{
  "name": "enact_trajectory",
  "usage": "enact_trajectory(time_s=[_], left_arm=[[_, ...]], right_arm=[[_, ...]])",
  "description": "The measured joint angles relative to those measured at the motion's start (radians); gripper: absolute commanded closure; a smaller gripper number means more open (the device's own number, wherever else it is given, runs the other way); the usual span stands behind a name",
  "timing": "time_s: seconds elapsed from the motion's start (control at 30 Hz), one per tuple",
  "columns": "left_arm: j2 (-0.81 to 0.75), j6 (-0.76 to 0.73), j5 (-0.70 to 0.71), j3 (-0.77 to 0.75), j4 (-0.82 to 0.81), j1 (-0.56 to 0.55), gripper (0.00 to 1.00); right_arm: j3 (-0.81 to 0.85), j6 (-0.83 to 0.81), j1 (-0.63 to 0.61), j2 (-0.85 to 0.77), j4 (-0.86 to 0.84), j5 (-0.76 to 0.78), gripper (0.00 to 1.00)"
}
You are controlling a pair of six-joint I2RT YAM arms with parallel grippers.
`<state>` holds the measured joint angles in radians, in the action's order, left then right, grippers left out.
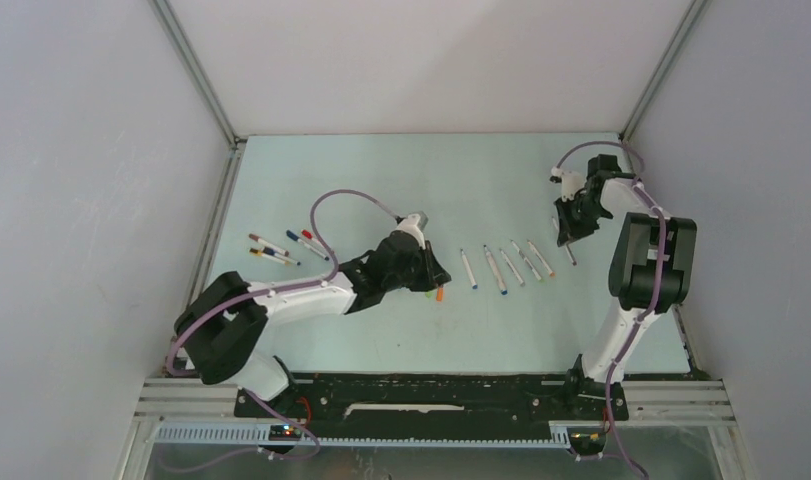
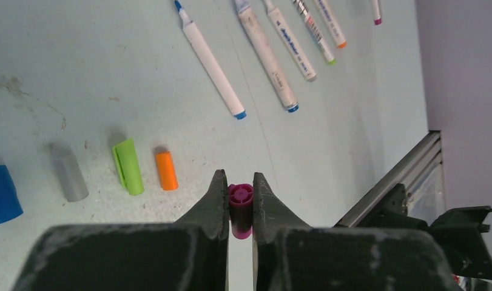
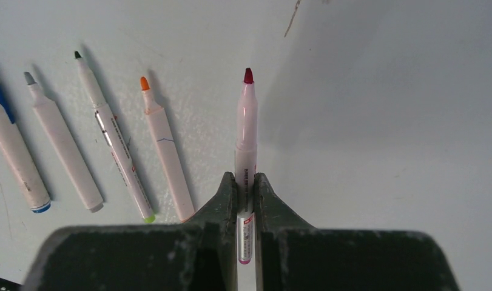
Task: Open the pen caps
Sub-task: Place the pen at the center of the board.
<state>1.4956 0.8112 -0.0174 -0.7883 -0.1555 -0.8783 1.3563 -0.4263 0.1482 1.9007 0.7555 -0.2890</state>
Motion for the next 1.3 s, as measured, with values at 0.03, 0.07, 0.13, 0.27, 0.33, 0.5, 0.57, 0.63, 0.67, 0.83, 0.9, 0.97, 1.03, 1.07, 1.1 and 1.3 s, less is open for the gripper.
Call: enact_trajectory(time_s=[0.03, 0.07, 0.13, 0.27, 0.33, 0.5, 0.57, 0.63, 0.67, 0.83, 0.9, 0.97, 1.03, 1.07, 1.1, 1.3], left_arm=[[0.013, -0.002, 0.008, -0.013, 0.016, -0.008, 0.99], [0.024, -0.006, 0.015, -0.025, 0.033, -0.016, 0.99], [0.041, -0.01, 0.027, -0.047, 0.069, -0.028, 0.99], [0.085, -0.021, 0.055, -0.1, 0.141, -0.048, 0.99], [0.108, -0.027, 0.066, -0.123, 0.175, -0.057, 0.98], [0.168, -0.036, 0.078, -0.176, 0.245, -0.08, 0.98], [0.181, -0.038, 0.079, -0.188, 0.268, -0.089, 0.97], [0.192, -0.044, 0.079, -0.197, 0.287, -0.095, 0.97], [0.196, -0.046, 0.079, -0.202, 0.296, -0.096, 0.97], [0.224, -0.054, 0.078, -0.231, 0.327, -0.098, 0.96], [0.238, -0.055, 0.077, -0.244, 0.338, -0.099, 0.95], [0.252, -0.058, 0.076, -0.257, 0.35, -0.101, 0.95], [0.264, -0.061, 0.074, -0.271, 0.36, -0.102, 0.94], [0.27, -0.061, 0.074, -0.279, 0.365, -0.103, 0.93], [0.278, -0.062, 0.074, -0.287, 0.37, -0.103, 0.93], [0.31, -0.07, 0.066, -0.315, 0.392, -0.106, 0.88]], right_arm=[[0.0, -0.002, 0.0, 0.01, 0.005, 0.001, 0.96], [0.0, -0.002, 0.0, 0.017, 0.01, 0.001, 0.95], [0.0, -0.007, 0.0, 0.03, 0.022, 0.0, 0.94], [0.004, -0.018, 0.0, 0.05, 0.049, -0.003, 0.93], [0.005, -0.02, 0.0, 0.059, 0.059, -0.005, 0.93], [0.011, -0.028, 0.0, 0.068, 0.083, -0.018, 0.9], [0.014, -0.03, -0.003, 0.07, 0.09, -0.023, 0.88], [0.018, -0.032, -0.003, 0.074, 0.096, -0.026, 0.86], [0.019, -0.032, -0.004, 0.076, 0.097, -0.028, 0.82], [0.022, -0.035, -0.007, 0.079, 0.102, -0.029, 0.77], [0.023, -0.035, -0.008, 0.079, 0.102, -0.029, 0.76], [0.023, -0.034, -0.008, 0.079, 0.103, -0.029, 0.75], [0.023, -0.034, -0.008, 0.079, 0.103, -0.029, 0.74], [0.023, -0.034, -0.008, 0.079, 0.103, -0.029, 0.73], [0.023, -0.034, -0.008, 0.079, 0.103, -0.029, 0.73], [0.023, -0.034, -0.008, 0.079, 0.103, -0.029, 0.69]])
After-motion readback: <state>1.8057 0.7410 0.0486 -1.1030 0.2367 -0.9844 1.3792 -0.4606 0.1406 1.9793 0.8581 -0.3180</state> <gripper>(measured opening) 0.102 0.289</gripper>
